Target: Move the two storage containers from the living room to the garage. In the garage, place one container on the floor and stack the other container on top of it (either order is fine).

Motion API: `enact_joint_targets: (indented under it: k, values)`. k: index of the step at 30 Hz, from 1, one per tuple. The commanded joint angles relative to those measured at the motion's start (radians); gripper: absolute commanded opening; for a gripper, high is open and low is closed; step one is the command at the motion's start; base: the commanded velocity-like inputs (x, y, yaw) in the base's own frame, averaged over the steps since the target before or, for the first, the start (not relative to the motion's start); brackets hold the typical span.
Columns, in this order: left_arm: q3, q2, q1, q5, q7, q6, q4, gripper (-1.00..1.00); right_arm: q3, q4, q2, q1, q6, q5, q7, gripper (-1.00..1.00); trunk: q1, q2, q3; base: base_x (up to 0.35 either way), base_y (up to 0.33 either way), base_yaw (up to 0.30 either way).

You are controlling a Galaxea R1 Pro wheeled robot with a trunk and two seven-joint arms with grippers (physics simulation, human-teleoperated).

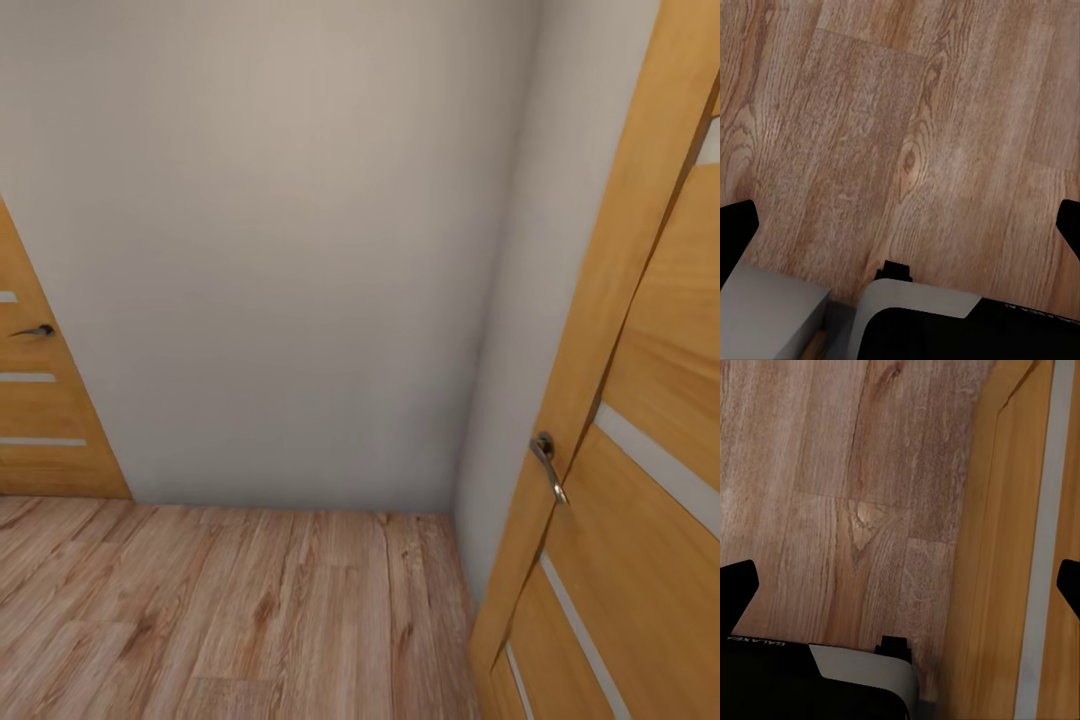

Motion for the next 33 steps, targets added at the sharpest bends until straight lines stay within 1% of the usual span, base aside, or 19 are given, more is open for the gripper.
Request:
enact_joint_targets:
  k: [1, 22, 33]
  values:
    - [0.005, 0.000, -0.001, -0.002, -0.002, -0.004, 0.001, 1.00, 0.006, 0.001, 0.000, -0.001, -0.003, -0.003, 0.002, 1.00, 0.001, -0.002, -0.002, 0.218, 0.000, 0.000]
    - [0.006, 0.000, -0.001, -0.002, -0.002, -0.004, 0.001, 1.00, 0.006, 0.001, 0.000, -0.001, -0.003, -0.003, 0.002, 1.00, 0.001, -0.002, -0.002, 0.278, 0.000, 0.000]
    - [0.006, 0.000, -0.001, -0.002, -0.002, -0.005, 0.001, 1.00, 0.006, 0.001, 0.000, -0.001, -0.003, -0.003, 0.002, 1.00, 0.001, -0.002, -0.002, 0.030, 0.000, 0.000]
